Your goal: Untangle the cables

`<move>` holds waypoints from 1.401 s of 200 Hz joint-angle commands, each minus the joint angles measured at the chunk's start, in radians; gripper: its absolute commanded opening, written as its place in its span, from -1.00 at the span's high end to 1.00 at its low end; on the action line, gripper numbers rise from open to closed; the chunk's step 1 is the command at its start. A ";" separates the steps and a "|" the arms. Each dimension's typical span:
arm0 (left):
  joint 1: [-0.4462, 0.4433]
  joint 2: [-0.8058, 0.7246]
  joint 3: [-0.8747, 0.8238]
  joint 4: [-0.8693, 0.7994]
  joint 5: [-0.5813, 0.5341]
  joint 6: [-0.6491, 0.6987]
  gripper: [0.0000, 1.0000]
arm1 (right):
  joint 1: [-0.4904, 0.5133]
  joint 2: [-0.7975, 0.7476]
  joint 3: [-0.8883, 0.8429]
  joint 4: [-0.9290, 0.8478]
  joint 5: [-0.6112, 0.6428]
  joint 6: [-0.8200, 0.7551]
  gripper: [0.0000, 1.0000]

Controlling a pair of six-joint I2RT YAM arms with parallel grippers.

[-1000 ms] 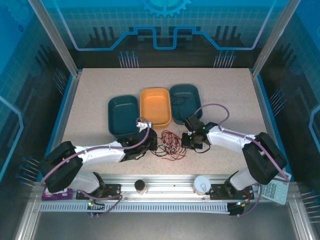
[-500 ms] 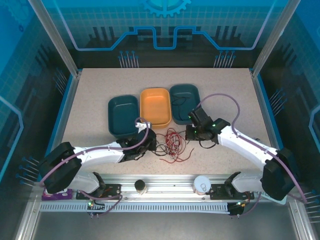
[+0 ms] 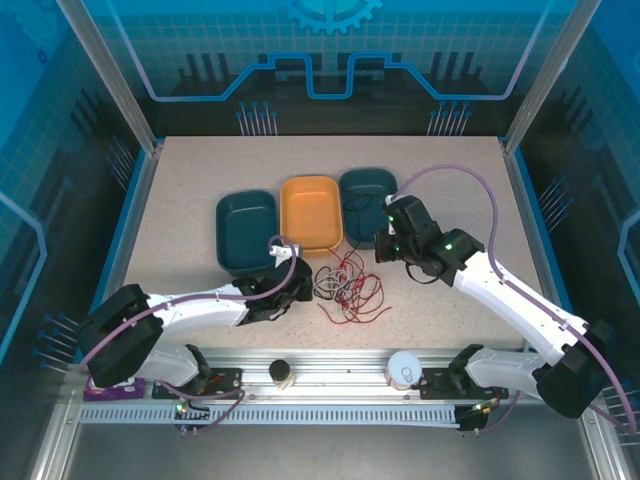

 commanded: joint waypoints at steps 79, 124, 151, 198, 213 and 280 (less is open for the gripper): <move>-0.004 -0.045 -0.018 0.136 0.065 0.082 0.27 | 0.159 -0.077 0.107 0.081 0.087 -0.223 1.00; -0.004 -0.117 -0.060 0.295 0.143 0.196 -0.51 | 0.207 -0.108 0.110 0.119 0.102 -0.273 1.00; -0.004 -0.115 -0.048 0.345 0.138 0.243 -0.63 | 0.235 -0.123 0.118 0.131 0.117 -0.291 1.00; -0.004 -0.073 -0.022 0.408 0.131 0.252 -0.66 | 0.268 -0.153 0.137 0.148 0.144 -0.324 1.00; -0.004 -0.075 -0.034 0.437 0.146 0.244 -0.75 | 0.274 -0.167 0.144 0.156 0.147 -0.337 1.00; -0.004 -0.204 -0.181 0.676 0.284 0.357 -0.98 | 0.284 -0.225 0.174 0.209 0.176 -0.397 1.00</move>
